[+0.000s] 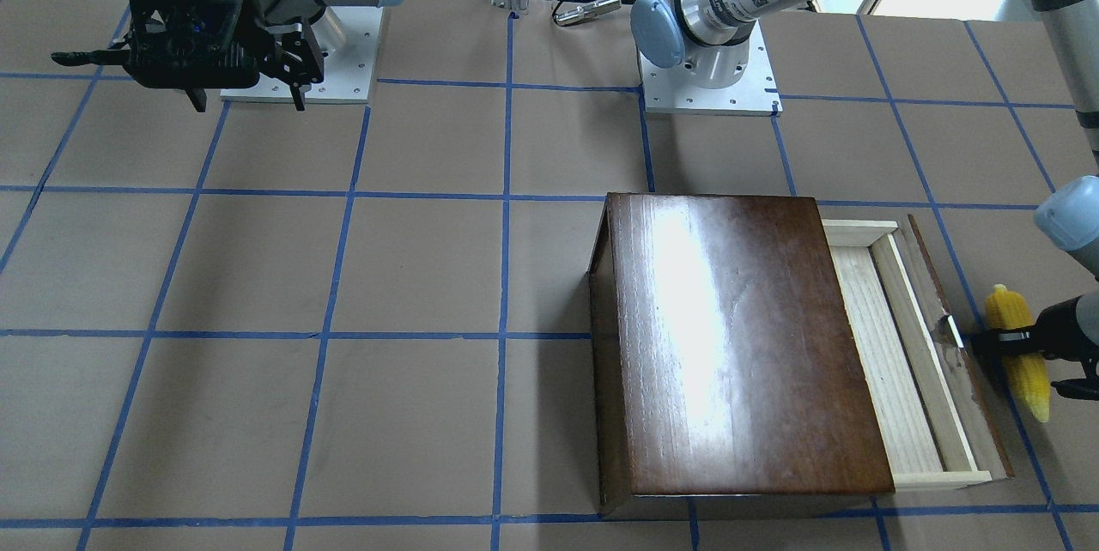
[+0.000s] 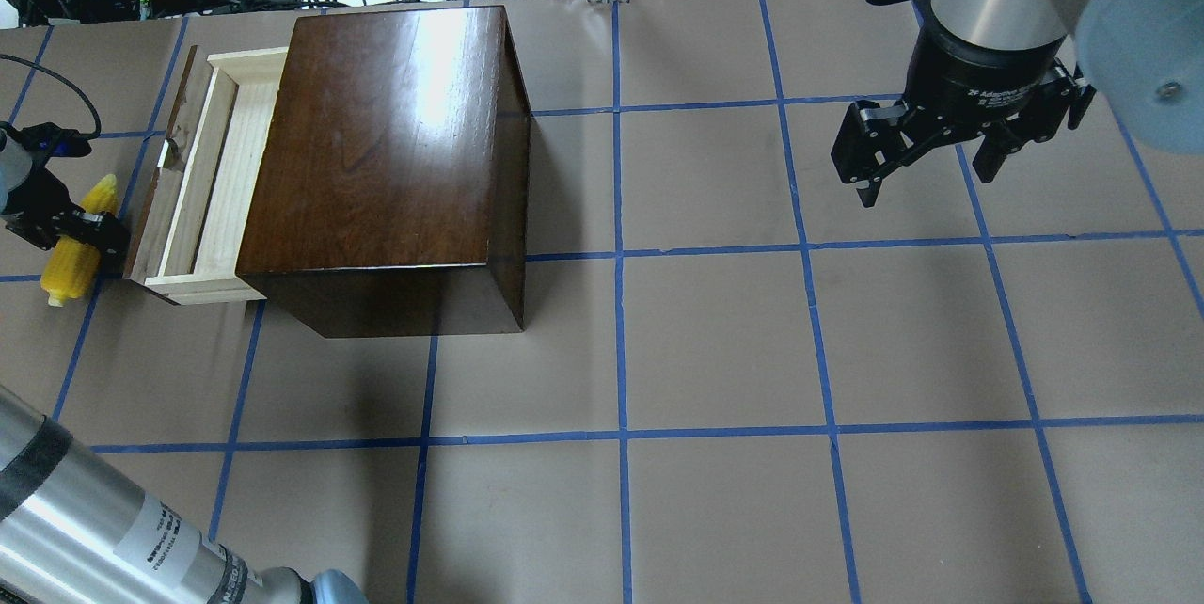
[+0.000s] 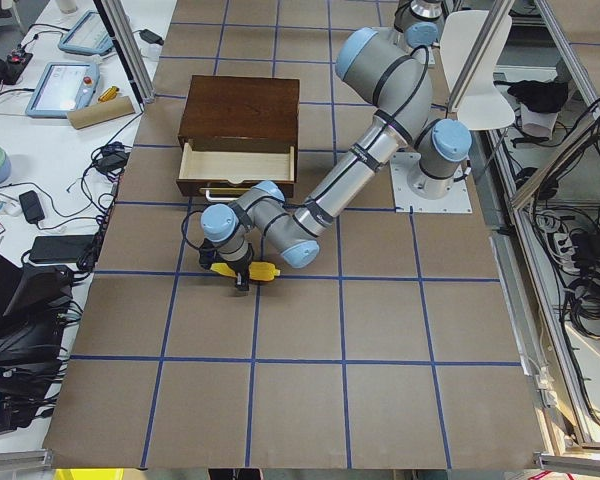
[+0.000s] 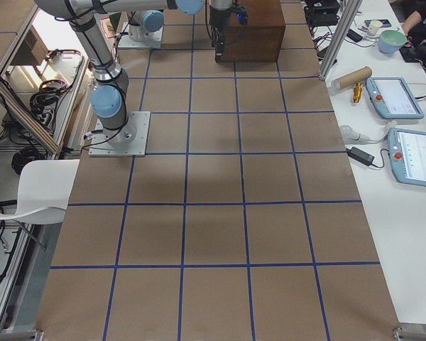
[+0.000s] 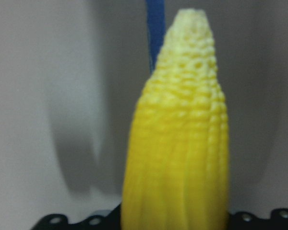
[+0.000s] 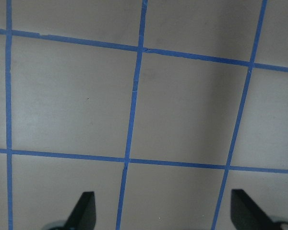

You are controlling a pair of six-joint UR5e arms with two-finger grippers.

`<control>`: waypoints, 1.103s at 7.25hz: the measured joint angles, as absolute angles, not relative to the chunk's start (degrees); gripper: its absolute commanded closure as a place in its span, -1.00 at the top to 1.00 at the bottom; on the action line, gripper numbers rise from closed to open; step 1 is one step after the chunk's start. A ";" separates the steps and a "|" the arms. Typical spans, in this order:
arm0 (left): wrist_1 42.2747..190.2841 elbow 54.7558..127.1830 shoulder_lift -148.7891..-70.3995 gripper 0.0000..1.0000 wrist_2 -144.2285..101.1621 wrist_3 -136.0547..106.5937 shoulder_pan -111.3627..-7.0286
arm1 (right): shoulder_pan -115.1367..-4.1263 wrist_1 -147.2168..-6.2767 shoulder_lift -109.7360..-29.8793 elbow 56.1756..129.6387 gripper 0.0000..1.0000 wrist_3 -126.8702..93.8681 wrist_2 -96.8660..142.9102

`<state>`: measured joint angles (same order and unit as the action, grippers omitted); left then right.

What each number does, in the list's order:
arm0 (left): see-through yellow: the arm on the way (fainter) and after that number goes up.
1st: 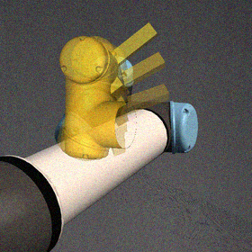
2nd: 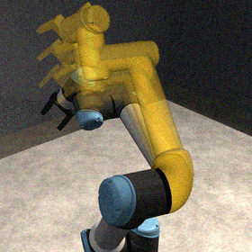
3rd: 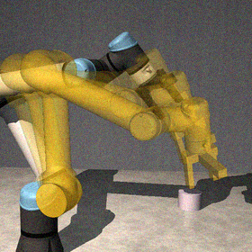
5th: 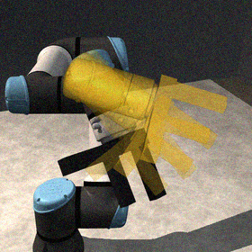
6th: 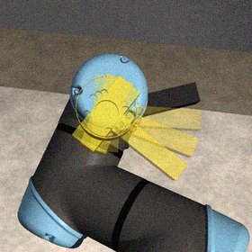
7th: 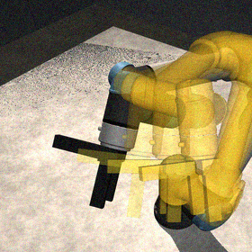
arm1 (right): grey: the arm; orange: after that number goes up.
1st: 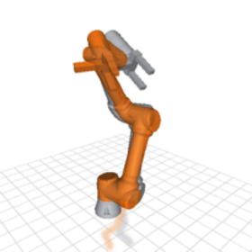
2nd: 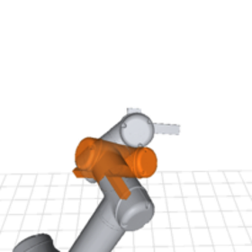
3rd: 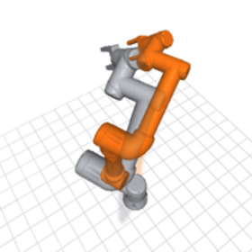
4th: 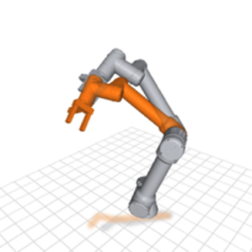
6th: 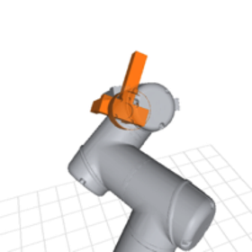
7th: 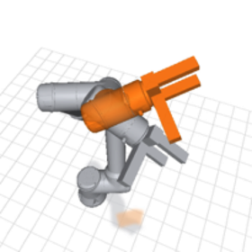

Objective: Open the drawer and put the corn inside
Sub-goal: 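Close the left gripper on the corn and lift it upright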

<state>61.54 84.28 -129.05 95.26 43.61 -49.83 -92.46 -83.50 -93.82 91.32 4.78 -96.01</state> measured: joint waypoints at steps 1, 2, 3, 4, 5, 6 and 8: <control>61.60 84.11 -128.70 -1.00 95.21 43.65 -49.85 | -92.46 -83.50 -93.79 91.32 1.00 4.77 -96.01; 61.82 83.86 -127.93 -1.00 95.20 43.69 -49.94 | -92.46 -83.50 -93.80 91.32 1.00 4.77 -96.04; 62.61 83.72 -126.55 -1.00 95.17 43.71 -50.10 | -92.46 -83.50 -93.81 91.32 1.00 4.78 -96.05; 64.23 83.58 -124.60 -1.00 94.89 43.64 -50.30 | -92.46 -83.50 -93.82 91.32 1.00 4.78 -96.06; 66.37 83.42 -122.37 -1.00 94.26 43.47 -50.47 | -92.46 -83.50 -93.85 91.32 1.00 4.79 -96.05; 68.90 83.24 -119.90 -1.00 93.66 43.29 -50.59 | -92.46 -83.50 -93.86 91.32 1.00 4.77 -96.01; 75.55 82.40 -115.05 -1.00 92.43 42.09 -51.39 | -92.46 -83.50 -93.82 91.32 1.00 4.79 -95.98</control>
<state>75.55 82.40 -115.05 92.43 42.09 -51.39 -92.46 -83.50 -93.82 91.32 4.79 -95.98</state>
